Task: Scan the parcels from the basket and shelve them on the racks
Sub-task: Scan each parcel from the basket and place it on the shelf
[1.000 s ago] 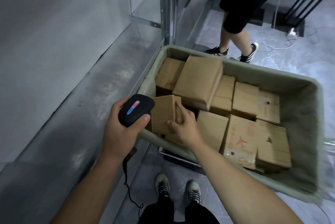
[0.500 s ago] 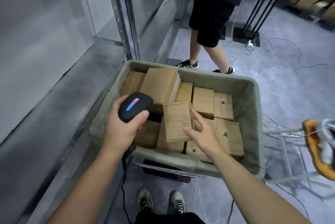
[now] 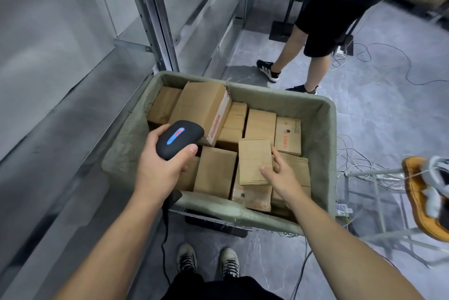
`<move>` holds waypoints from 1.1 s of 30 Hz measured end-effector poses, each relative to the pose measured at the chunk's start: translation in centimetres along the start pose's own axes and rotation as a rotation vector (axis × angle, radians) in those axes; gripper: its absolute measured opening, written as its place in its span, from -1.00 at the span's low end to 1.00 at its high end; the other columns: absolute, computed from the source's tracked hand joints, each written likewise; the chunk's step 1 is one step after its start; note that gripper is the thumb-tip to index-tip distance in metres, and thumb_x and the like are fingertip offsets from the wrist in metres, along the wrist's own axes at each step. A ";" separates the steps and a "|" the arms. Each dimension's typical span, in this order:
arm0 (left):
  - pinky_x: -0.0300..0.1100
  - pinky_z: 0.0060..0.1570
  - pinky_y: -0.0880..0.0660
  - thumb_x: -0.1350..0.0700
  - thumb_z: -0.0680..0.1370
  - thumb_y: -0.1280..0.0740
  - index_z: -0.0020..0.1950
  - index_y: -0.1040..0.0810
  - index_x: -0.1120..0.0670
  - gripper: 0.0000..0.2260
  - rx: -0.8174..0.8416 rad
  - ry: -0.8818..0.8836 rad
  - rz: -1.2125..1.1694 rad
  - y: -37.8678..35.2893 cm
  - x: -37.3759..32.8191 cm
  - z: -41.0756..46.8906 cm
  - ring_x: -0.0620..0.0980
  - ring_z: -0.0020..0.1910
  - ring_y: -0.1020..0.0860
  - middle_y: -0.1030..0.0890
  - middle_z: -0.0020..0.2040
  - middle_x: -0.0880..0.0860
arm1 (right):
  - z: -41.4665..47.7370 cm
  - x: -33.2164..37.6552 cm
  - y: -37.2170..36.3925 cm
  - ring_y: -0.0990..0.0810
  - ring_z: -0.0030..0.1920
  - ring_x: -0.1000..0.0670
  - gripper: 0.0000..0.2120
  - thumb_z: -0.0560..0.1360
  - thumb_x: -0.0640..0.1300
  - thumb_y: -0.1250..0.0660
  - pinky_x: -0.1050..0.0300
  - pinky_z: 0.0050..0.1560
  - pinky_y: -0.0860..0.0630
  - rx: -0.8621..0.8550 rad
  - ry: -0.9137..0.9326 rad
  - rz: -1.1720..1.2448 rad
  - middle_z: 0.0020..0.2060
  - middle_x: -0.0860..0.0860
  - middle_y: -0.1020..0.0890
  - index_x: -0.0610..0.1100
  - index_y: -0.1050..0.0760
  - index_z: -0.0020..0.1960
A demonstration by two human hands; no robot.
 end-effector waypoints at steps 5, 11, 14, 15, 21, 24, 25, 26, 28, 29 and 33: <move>-0.28 -0.30 -0.56 -0.13 0.23 -0.56 0.31 -0.50 -0.13 -0.35 -0.005 0.014 -0.014 -0.7 0.0 -0.5 0.02 -0.20 -0.62 -0.66 0.13 0.01 | 0.4 1.4 -0.4 -0.12 0.59 -0.08 -0.16 0.52 0.04 -0.46 -0.10 0.52 -0.15 -0.087 0.030 -0.331 0.62 0.06 -0.07 0.15 -0.03 0.64; -0.29 -0.31 -0.55 -0.07 0.28 -0.55 0.29 -0.49 -0.15 -0.41 -0.022 0.018 -0.001 -0.8 -0.3 -0.4 0.03 -0.20 -0.62 -0.66 0.12 0.01 | 0.7 1.5 -3.1 0.10 0.61 -0.17 0.02 0.45 0.23 -0.46 -0.27 0.55 -0.08 -0.114 -0.021 -0.653 0.62 0.02 0.22 0.13 0.14 0.65; -0.33 -0.33 -0.53 -0.05 0.30 -0.53 0.27 -0.49 -0.16 -0.45 -0.035 0.014 0.011 -0.6 -0.6 -0.2 0.05 -0.19 -0.63 -0.66 0.12 0.02 | 0.8 1.7 -3.1 0.05 0.60 -0.19 0.00 0.46 0.17 -0.48 -0.28 0.55 -0.11 -0.129 -0.023 -0.640 0.62 0.02 0.20 0.15 0.14 0.64; -0.33 -0.33 -0.53 -0.05 0.30 -0.53 0.25 -0.49 -0.18 -0.46 -0.036 0.012 0.011 -0.6 -0.6 -0.2 0.05 -0.19 -0.63 -0.66 0.12 0.02 | 0.9 1.7 -2.9 0.03 0.61 -0.18 -0.01 0.46 0.15 -0.48 -0.27 0.55 -0.12 -0.123 -0.020 -0.597 0.62 0.04 0.18 0.15 0.12 0.64; -0.32 -0.31 -0.54 -0.12 0.24 -0.55 0.18 -0.48 -0.26 -0.47 -0.030 0.010 0.001 -1.2 -0.7 -0.1 0.01 -0.23 -0.63 -0.66 0.12 0.01 | 0.5 1.1 -1.9 -0.14 0.57 -0.08 -0.11 0.48 0.01 -0.50 -0.22 0.53 -0.21 0.009 0.029 -0.126 0.61 0.06 -0.06 0.19 -0.03 0.63; -0.31 -0.30 -0.54 -0.18 0.21 -0.54 0.20 -0.49 -0.24 -0.42 -0.027 0.007 0.003 -1.4 -0.8 -0.2 0.00 -0.25 -0.63 -0.66 0.11 0.02 | 0.2 0.4 -1.2 -0.21 0.54 -0.05 -0.19 0.51 -0.04 -0.45 -0.22 0.50 -0.28 0.021 -0.002 0.003 0.58 0.07 -0.18 0.26 -0.08 0.60; -0.30 -0.31 -0.55 -0.16 0.22 -0.54 0.21 -0.49 -0.23 -0.42 -0.025 0.005 0.001 -1.5 -0.8 -0.2 -0.01 -0.25 -0.63 -0.66 0.12 0.03 | 0.1 0.4 -1.0 -0.21 0.55 -0.06 -0.21 0.50 -0.02 -0.43 -0.25 0.50 -0.28 0.018 -0.002 0.022 0.59 0.08 -0.17 0.34 -0.10 0.57; -0.30 -0.31 -0.55 -0.15 0.23 -0.54 0.21 -0.49 -0.22 -0.43 -0.024 0.006 -0.002 -1.6 -0.8 -0.2 -0.01 -0.25 -0.62 -0.66 0.12 0.04 | 0.1 0.4 -0.6 -0.18 0.56 -0.06 -0.23 0.49 0.01 -0.41 -0.27 0.51 -0.26 0.005 0.002 0.009 0.60 0.09 -0.15 0.42 -0.11 0.53; -0.28 -0.30 -0.56 -0.09 0.27 -0.54 0.24 -0.49 -0.19 -0.44 -0.023 0.010 -0.005 -1.8 -0.8 -0.3 -0.01 -0.24 -0.62 -0.66 0.12 0.05 | 0.0 0.7 0.1 -0.08 0.60 -0.04 -0.26 0.51 0.00 -0.37 -0.22 0.55 -0.14 -0.023 0.034 -0.070 0.62 0.09 -0.07 0.46 -0.10 0.52; -0.27 -0.30 -0.56 -0.06 0.29 -0.53 0.25 -0.49 -0.18 -0.46 -0.022 0.011 -0.006 -1.8 -0.8 -0.4 -0.01 -0.24 -0.62 -0.66 0.12 0.05 | -0.2 0.9 0.3 -0.03 0.61 -0.02 -0.27 0.55 -0.03 -0.36 -0.16 0.54 -0.11 -0.029 0.045 -0.109 0.63 0.08 -0.02 0.42 -0.09 0.54; -0.25 -0.30 -0.57 -0.03 0.31 -0.52 0.23 -0.49 -0.18 -0.49 -0.019 0.012 -0.008 -2.1 -0.9 -0.7 -0.05 -0.30 -0.61 -0.67 0.07 0.03 | -0.8 1.7 0.8 0.00 0.62 -0.05 -0.22 0.55 0.06 -0.41 -0.12 0.51 -0.14 -0.076 0.077 -0.233 0.63 0.12 0.09 0.30 -0.03 0.60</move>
Point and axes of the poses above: each hand's wrist, its own z-axis towards the middle knuckle, its own y-axis out of the back of the hand, x = y × z, the point moved 10 cm from there along z, towards the middle knuckle
